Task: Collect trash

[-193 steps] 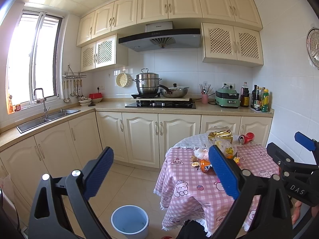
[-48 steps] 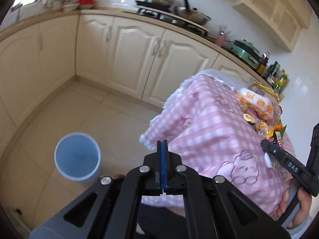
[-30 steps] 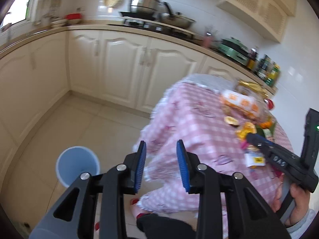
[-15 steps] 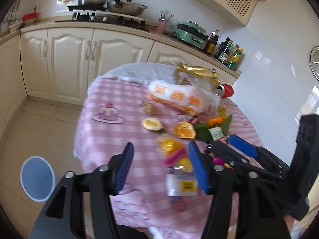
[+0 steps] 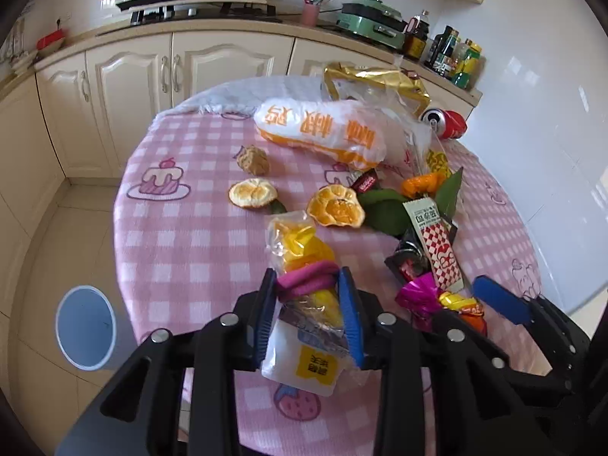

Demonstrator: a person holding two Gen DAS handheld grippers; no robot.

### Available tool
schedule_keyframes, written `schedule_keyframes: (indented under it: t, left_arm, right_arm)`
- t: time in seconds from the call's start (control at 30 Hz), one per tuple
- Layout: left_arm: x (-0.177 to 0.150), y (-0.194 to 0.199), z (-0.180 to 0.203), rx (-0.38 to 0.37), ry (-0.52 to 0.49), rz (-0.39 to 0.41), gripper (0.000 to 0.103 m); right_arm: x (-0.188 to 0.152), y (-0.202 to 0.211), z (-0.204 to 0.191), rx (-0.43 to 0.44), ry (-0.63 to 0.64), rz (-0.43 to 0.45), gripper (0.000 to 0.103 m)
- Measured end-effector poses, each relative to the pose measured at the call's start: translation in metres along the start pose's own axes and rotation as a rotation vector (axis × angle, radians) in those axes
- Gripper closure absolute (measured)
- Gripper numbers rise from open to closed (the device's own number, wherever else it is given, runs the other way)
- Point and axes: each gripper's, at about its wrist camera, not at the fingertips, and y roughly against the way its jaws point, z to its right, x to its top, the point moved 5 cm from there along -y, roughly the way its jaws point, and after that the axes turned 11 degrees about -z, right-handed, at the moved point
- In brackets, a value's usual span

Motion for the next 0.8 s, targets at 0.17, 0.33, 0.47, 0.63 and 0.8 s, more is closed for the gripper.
schedule_keyframes:
  t: [0.17,0.33,0.47,0.63,0.8]
  left_arm:
    - [-0.009,0.012,-0.004,-0.035,-0.001,0.017,0.072]
    - [-0.018,0.038,-0.016,-0.075,0.005,0.070,0.072]
    - [-0.024,0.066,-0.042,-0.077,0.025,0.137,0.072]
    - [-0.041,0.081,-0.134,0.007,0.162,0.169,0.072]
    - [-0.070,0.059,-0.258,0.108,0.349,0.116,0.072]
  right_arm:
    - [0.000,-0.005,-0.014,0.009,0.028,-0.014,0.069]
    - [0.004,0.013,-0.028,0.023,0.047,0.035,0.070]
    - [0.023,0.028,-0.065,0.070,0.092,0.095,0.070]
    - [0.051,-0.007,-0.157,0.175,0.211,0.081,0.070]
    - [0.054,-0.091,-0.274,0.268,0.356,-0.018,0.070]
